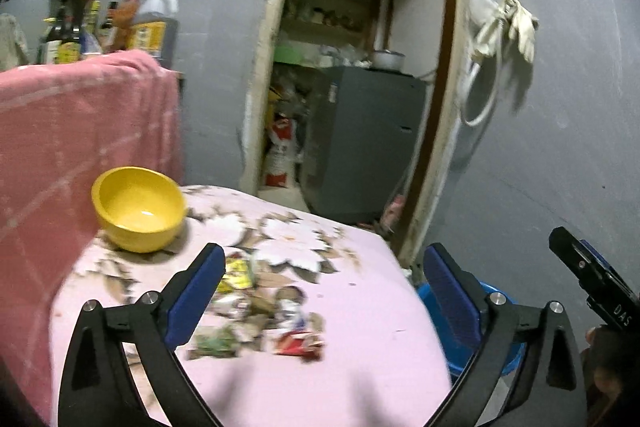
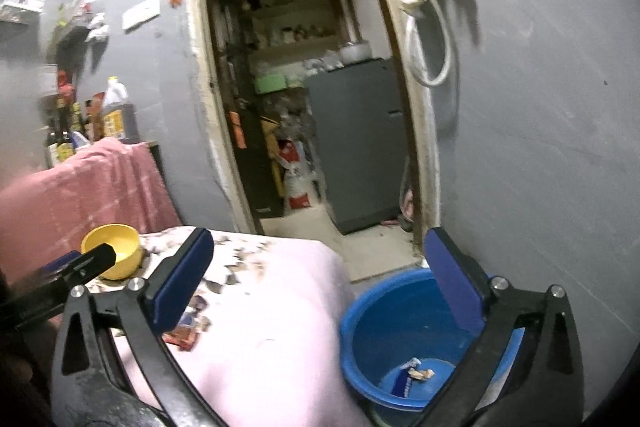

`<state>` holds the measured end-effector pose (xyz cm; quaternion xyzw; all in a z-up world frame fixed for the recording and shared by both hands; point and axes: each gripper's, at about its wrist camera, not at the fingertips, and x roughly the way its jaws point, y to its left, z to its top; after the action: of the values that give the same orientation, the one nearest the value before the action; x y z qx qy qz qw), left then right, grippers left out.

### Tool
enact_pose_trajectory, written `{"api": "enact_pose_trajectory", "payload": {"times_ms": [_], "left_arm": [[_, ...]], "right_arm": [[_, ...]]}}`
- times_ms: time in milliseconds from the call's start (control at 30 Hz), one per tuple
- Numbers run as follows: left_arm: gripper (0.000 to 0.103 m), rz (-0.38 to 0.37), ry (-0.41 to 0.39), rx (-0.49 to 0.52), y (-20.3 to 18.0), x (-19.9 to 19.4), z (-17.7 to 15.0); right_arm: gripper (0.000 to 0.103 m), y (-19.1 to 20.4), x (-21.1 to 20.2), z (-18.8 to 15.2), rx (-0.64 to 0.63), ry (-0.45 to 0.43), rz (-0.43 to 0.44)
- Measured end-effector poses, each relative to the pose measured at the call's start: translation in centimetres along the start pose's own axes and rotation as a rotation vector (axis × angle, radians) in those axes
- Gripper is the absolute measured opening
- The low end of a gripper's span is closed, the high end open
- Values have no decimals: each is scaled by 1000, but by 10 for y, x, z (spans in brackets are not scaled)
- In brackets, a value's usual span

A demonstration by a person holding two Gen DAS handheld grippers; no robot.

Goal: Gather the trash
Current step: 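Move both tools back over the remaining trash on the table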

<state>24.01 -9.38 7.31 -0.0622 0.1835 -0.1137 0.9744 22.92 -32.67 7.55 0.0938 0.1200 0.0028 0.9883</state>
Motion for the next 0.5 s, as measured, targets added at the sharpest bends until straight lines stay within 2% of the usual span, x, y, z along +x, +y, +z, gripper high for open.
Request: {"api": "enact_pose_trajectory", "payload": {"times_ms": [200,500], "left_arm": [[98,75,-68,-18,38,-33,-5],[98,178,-132,24,78,-67,-23]], "right_arm": [[103,40,-10,-5,-45,-48,68],[103,92,-19,-23,-94,-90,137]]}}
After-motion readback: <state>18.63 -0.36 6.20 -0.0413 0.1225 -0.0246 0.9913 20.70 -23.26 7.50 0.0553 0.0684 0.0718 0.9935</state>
